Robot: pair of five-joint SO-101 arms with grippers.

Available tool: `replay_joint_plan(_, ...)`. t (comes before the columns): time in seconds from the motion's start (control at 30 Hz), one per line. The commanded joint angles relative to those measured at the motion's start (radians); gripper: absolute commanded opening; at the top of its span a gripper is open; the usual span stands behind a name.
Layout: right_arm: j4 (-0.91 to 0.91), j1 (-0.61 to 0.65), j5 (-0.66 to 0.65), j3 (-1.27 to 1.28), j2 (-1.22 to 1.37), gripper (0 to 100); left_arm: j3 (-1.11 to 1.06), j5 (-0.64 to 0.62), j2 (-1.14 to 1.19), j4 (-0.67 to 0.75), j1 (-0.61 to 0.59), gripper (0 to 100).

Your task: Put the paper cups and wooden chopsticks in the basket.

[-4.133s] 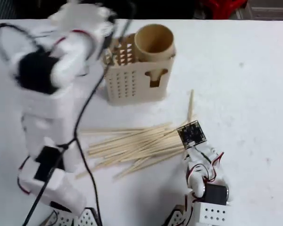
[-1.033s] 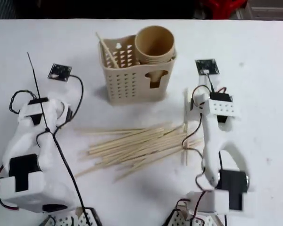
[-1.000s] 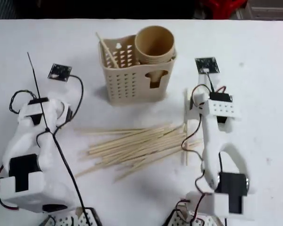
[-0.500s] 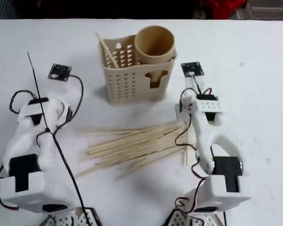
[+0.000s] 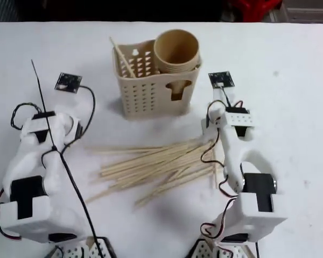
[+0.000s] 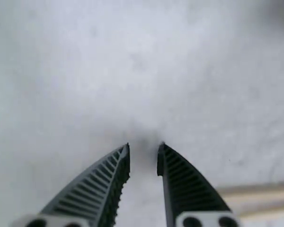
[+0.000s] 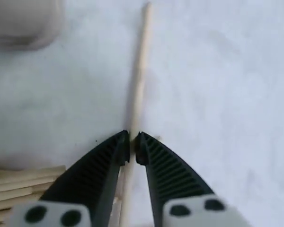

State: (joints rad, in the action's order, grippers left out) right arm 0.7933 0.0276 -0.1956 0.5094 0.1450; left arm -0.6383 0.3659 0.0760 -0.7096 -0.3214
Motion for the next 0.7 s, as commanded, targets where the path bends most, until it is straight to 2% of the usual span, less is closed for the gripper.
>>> replay_joint_plan(0.0,0.062,-0.031,0.005,-0.026,-0.050,1.6,0.040,0.005,0.001,-0.006,-0.013,12)
replay_joint_plan(0.2,0.150,-0.122,0.008,-0.021,-0.243,1.6,0.040,0.005,0.001,-0.006,-0.013,12)
replay_joint_plan(0.37,0.208,-0.134,0.008,-0.029,-0.472,1.6,0.040,0.005,0.001,-0.006,-0.013,12)
replay_joint_plan(0.5,0.200,-0.050,0.008,-0.052,-0.713,1.6,0.040,0.005,0.001,-0.006,-0.013,12)
replay_joint_plan(0.67,0.105,0.154,0.008,-0.175,-0.894,1.6,0.040,0.005,0.002,-0.006,-0.013,12)
